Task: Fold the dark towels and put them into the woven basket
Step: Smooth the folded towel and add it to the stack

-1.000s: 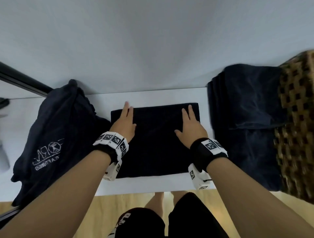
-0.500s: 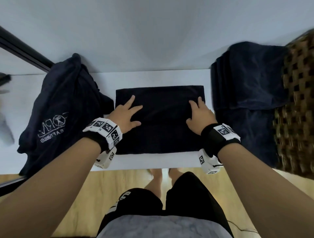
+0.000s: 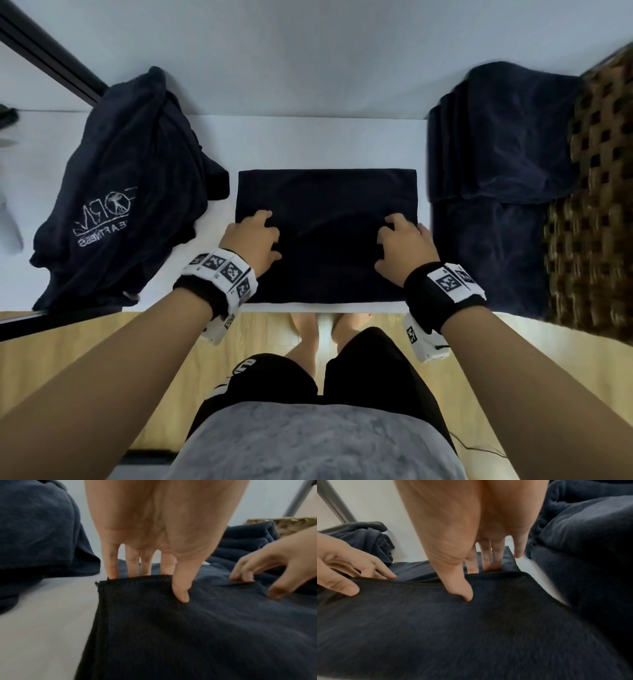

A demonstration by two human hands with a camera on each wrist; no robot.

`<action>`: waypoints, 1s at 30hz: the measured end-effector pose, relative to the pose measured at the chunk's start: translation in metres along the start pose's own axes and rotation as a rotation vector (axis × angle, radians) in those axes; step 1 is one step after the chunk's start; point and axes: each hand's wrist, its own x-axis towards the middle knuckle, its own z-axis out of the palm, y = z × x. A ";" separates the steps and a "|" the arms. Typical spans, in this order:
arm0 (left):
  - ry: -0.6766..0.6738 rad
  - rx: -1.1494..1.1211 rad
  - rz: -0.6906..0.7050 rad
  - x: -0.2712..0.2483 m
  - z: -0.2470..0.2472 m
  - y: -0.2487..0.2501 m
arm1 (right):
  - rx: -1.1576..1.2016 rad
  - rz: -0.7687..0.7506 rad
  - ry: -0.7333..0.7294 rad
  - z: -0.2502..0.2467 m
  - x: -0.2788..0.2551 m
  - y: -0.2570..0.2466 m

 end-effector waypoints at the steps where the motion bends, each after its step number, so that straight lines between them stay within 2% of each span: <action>1: 0.002 -0.031 0.006 0.001 -0.005 -0.002 | -0.020 0.001 -0.007 -0.004 0.001 0.002; 3: 0.000 -0.102 0.009 0.003 -0.020 -0.007 | 0.001 0.000 0.001 -0.015 0.006 0.008; 6: 0.001 -0.304 -0.024 0.008 -0.042 -0.019 | 0.135 0.003 0.168 -0.036 0.018 0.017; 9: 0.191 -0.444 -0.070 0.018 -0.056 -0.030 | 0.164 0.018 0.264 -0.047 0.033 0.021; 11: 0.281 -0.485 -0.120 0.026 -0.056 -0.034 | 0.154 0.054 0.209 -0.047 0.043 0.024; 13: 0.222 -0.471 -0.178 0.031 -0.047 -0.036 | 0.107 0.098 0.100 -0.042 0.049 0.027; 15: 0.127 -0.448 -0.208 0.034 -0.037 -0.040 | 0.128 0.119 0.087 -0.038 0.053 0.030; 18: 0.135 -0.618 -0.290 0.035 -0.031 -0.049 | 0.400 0.183 0.212 -0.039 0.056 0.034; 22: 0.354 -1.073 -0.378 0.036 -0.031 -0.054 | 0.697 0.265 0.463 -0.043 0.062 0.034; 24: 0.415 -1.077 -0.432 0.041 -0.028 -0.052 | 0.753 0.293 0.425 -0.040 0.065 0.034; 27: 0.372 -0.907 -0.505 0.048 -0.022 -0.048 | 0.728 0.299 0.341 -0.032 0.067 0.036; 30: 0.364 -0.858 -0.563 0.049 -0.020 -0.048 | 0.699 0.332 0.385 -0.029 0.069 0.036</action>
